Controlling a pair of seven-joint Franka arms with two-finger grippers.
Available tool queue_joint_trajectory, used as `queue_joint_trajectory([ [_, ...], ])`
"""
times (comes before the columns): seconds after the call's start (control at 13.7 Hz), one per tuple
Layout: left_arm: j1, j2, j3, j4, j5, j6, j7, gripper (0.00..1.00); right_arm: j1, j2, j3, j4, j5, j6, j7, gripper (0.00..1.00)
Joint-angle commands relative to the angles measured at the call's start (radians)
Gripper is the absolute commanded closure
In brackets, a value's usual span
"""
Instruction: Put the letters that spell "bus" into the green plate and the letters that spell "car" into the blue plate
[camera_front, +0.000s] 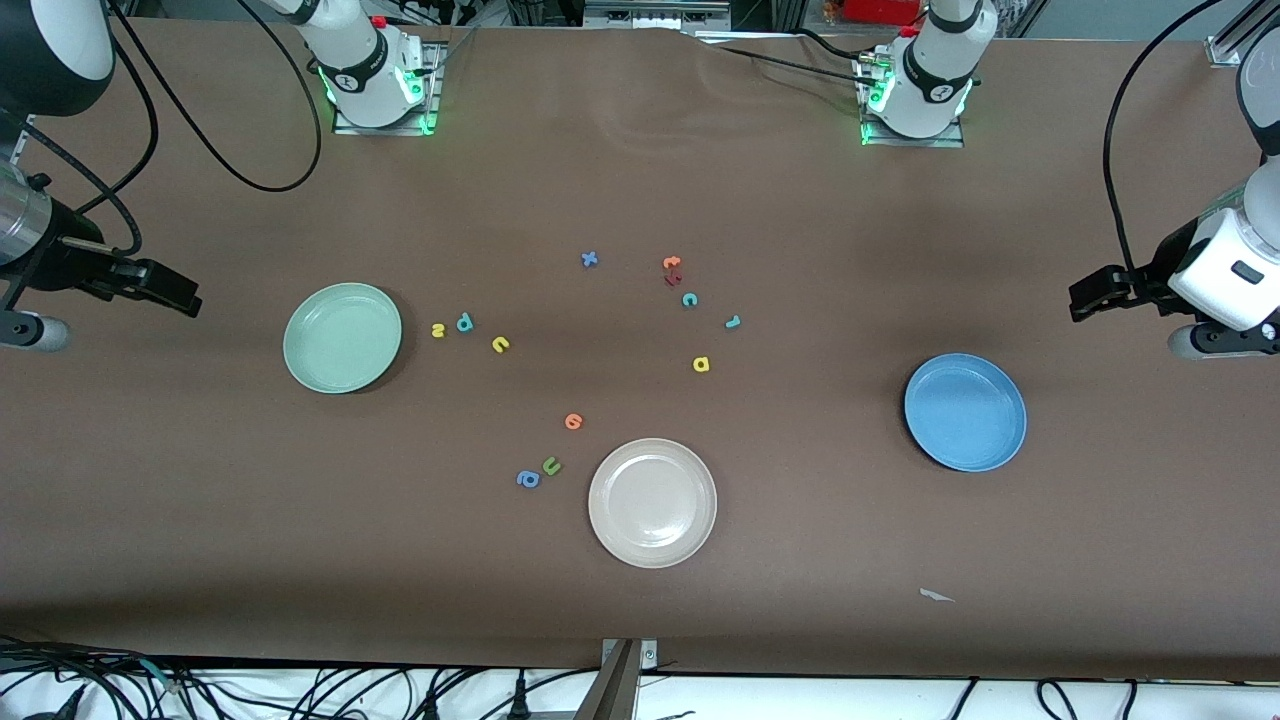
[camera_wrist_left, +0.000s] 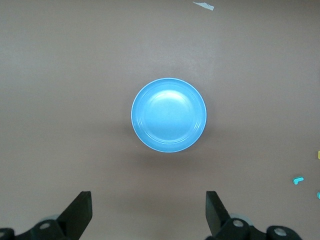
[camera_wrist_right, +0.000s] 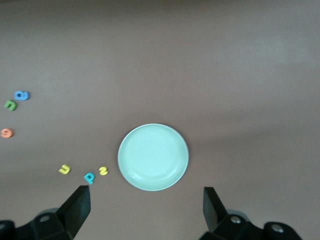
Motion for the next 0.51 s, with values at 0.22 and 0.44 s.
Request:
queue_joint_trajectory([
  [0.22,0.002,-0.012,0.003,-0.013,-0.029,0.007,0.023,0.0,0.047,-0.015,0.001,-0.007,-0.056,-0.001,0.062,0.0],
  [0.44,0.002,-0.012,0.003,-0.013,-0.029,0.007,0.023,0.0,0.047,-0.018,0.003,-0.008,-0.049,-0.003,0.062,0.0],
])
